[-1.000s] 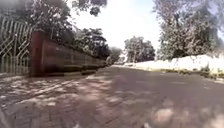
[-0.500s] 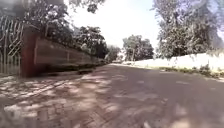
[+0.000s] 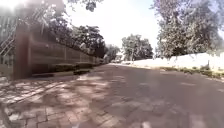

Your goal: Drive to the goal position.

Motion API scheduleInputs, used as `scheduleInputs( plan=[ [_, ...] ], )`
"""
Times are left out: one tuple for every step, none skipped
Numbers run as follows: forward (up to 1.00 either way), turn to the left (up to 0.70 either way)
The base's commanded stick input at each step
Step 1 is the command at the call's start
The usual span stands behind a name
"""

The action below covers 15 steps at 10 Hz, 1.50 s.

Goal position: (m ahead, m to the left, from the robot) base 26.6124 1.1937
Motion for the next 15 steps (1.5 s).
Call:
scheduleInputs(
  plan=[
    [0.70, 0.00],
    [0.70, 0.00],
    [0.70, 0.00],
    [0.70, 0.00],
    [0.70, 0.00],
    [0.70, 0.00],
    [0.70, 0.00],
    [0.70, 0.00],
    [0.70, 0.00],
    [0.70, 0.00],
    [0.70, 0.00],
    [0.70, 0.00],
    [0.70, 0.00],
    [0.70, 0.00],
    [0.70, 0.00]
  ],
)
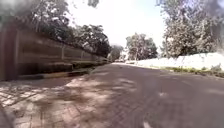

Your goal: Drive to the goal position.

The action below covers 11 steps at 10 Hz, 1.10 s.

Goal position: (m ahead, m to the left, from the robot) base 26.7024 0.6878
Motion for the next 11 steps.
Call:
scheduleInputs(
  plan=[
    [0.70, 0.00],
    [0.70, 0.00],
    [0.70, 0.00],
    [0.70, 0.00],
    [0.70, 0.00],
    [0.70, 0.00],
    [0.70, 0.00],
    [0.70, 0.00],
    [0.70, 0.00],
    [0.70, 0.00],
    [0.70, 0.00]
  ],
)
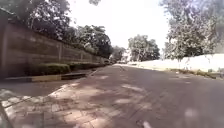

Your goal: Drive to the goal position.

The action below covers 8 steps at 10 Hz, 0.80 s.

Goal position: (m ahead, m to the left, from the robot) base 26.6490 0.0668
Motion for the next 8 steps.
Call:
scheduleInputs(
  plan=[
    [0.70, 0.00],
    [0.70, 0.00],
    [0.70, 0.00],
    [0.70, 0.00],
    [0.70, 0.00],
    [0.70, 0.00],
    [0.70, 0.00],
    [0.70, 0.00]
  ],
)
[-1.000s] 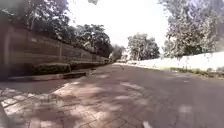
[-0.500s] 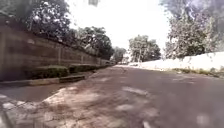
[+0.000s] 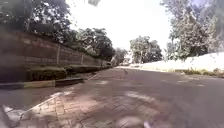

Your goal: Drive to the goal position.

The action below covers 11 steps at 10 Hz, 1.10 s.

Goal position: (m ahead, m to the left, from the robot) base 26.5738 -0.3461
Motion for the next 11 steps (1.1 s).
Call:
scheduleInputs(
  plan=[
    [0.70, 0.00],
    [0.70, 0.00],
    [0.70, 0.00],
    [0.70, 0.00],
    [0.70, 0.00],
    [0.70, 0.00],
    [0.70, 0.00],
    [0.70, 0.00],
    [0.70, 0.00],
    [0.70, 0.00],
    [0.70, 0.00]
  ],
)
